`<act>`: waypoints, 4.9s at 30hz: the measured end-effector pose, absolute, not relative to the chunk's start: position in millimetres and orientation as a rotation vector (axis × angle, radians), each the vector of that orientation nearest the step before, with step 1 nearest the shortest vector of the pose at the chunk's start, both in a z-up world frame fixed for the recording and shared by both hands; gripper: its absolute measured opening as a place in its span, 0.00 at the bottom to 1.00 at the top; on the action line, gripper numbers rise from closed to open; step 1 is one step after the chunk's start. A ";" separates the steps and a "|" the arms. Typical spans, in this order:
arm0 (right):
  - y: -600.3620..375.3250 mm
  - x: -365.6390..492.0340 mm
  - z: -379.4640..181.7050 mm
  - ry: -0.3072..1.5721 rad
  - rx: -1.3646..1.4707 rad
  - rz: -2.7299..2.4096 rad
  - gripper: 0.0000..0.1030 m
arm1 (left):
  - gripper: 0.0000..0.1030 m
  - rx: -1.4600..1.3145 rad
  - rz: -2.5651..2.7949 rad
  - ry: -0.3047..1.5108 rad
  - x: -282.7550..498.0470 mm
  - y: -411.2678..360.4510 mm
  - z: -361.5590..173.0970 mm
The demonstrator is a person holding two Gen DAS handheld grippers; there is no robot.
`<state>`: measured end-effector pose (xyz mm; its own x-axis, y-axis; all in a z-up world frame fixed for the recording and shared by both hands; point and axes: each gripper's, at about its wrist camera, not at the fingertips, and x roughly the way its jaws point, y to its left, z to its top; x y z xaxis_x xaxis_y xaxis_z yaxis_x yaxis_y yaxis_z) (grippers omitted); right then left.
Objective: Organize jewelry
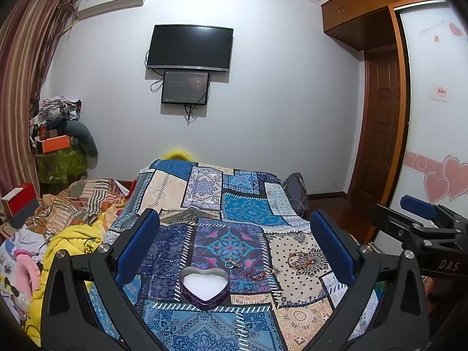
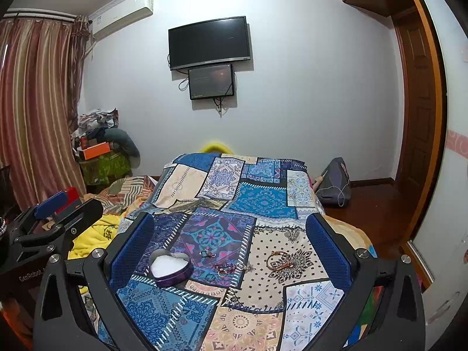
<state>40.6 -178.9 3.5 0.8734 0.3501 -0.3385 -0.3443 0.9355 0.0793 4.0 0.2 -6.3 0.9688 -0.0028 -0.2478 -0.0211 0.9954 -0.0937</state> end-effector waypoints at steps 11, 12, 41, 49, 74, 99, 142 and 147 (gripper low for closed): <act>-176.9 39.8 1.6 0.360 0.015 0.364 1.00 | 1.00 -0.099 0.008 0.250 4.0 1.0 -6.6; -176.6 39.5 1.4 0.361 0.015 0.364 1.00 | 1.00 -0.099 0.008 0.249 4.0 0.8 -6.9; -175.0 41.5 2.2 0.367 0.016 0.366 1.00 | 1.00 -0.100 0.007 0.255 6.2 2.3 -9.6; -176.5 55.9 -6.5 0.396 0.021 0.363 1.00 | 1.00 -0.091 0.004 0.271 16.3 3.4 -12.5; -201.5 172.2 -113.4 0.705 -0.005 0.239 1.00 | 0.99 -0.112 -0.023 0.694 170.8 43.9 -117.5; -204.2 269.4 -189.5 0.966 -0.063 0.428 0.71 | 0.55 0.029 -0.305 1.158 282.6 10.0 -212.1; -182.6 238.6 -134.4 0.897 -0.138 0.506 0.04 | 0.18 -0.017 -0.238 0.927 237.4 35.0 -141.6; -188.2 237.2 -133.5 0.925 -0.140 0.501 0.09 | 0.18 -0.002 -0.224 0.898 219.0 36.3 -132.2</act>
<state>237.2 -188.2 -133.5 0.4967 0.3533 -0.7927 -0.4714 0.8768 0.0955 219.0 36.3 -132.2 0.6015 -0.1945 -0.7749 0.1929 0.9766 -0.0954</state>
